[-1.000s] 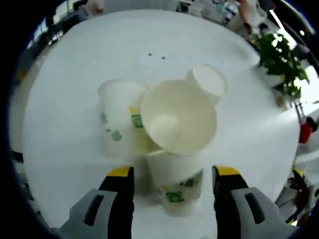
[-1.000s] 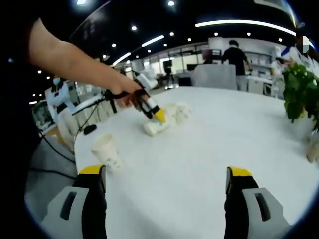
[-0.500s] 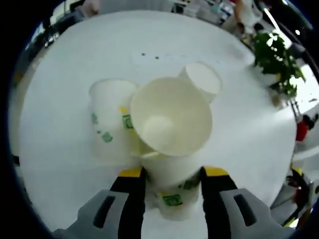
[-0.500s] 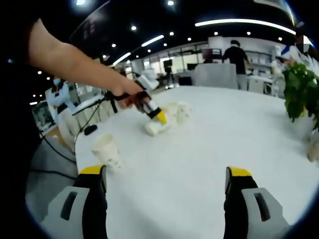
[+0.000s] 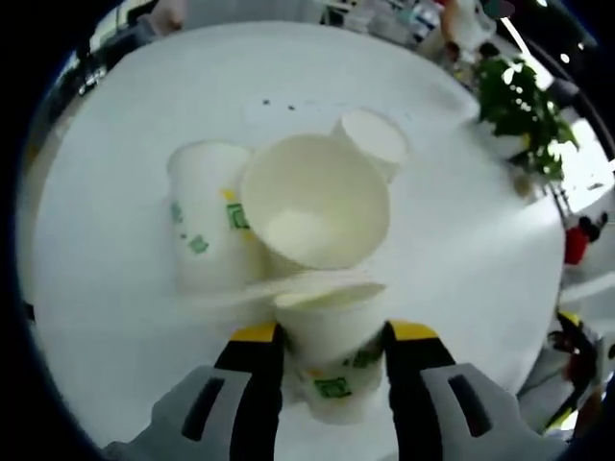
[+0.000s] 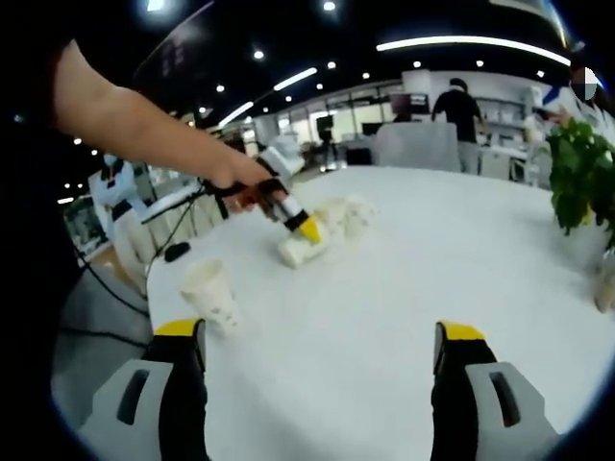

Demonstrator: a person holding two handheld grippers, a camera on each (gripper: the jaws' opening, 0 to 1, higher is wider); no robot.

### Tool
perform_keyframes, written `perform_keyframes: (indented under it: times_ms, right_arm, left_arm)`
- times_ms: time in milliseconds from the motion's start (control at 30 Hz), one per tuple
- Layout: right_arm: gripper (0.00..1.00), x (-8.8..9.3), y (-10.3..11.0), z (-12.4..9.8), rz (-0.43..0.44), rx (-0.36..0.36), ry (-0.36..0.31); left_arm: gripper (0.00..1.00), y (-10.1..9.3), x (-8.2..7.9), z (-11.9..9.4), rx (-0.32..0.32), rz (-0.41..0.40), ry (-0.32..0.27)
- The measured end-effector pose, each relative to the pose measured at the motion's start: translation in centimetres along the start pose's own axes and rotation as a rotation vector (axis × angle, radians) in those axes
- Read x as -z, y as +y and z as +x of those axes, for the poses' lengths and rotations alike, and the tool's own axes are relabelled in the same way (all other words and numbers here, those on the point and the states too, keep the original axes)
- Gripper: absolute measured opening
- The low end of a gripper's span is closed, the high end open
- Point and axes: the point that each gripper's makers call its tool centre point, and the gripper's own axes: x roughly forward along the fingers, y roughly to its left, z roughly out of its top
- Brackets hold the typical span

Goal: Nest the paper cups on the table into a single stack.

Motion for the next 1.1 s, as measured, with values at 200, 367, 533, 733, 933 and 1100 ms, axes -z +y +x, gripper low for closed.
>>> perform_keyframes:
  times_ms: [200,367,533,733,933,1100]
  right_arm:
    - [0.97,0.1,0.2,-0.1,-0.001,-0.003,0.005]
    - [0.97,0.0,0.5,0.0,-0.006,-0.005,0.002]
    - [0.97,-0.2,0.8,0.0,-0.012,-0.007,0.0]
    - [0.97,-0.3,1.0,-0.2,-0.014,-0.008,-0.003]
    - [0.97,-0.5,1.2,-0.5,-0.019,-0.01,-0.004]
    - [0.97,-0.9,1.4,-0.4,-0.024,-0.013,-0.009]
  left_arm:
    - [0.39,-0.3,0.3,-0.8,0.011,0.014,-0.012]
    - [0.39,-0.1,0.6,-1.8,0.016,0.032,-0.019]
    - [0.38,-0.3,-0.1,-3.0,0.041,0.064,-0.085]
    - [0.38,-0.1,0.4,-4.1,0.06,0.096,-0.15]
    - [0.38,1.1,-0.3,-5.5,0.048,0.137,-0.242]
    - [0.37,1.4,-1.7,-7.4,0.057,0.139,-0.351]
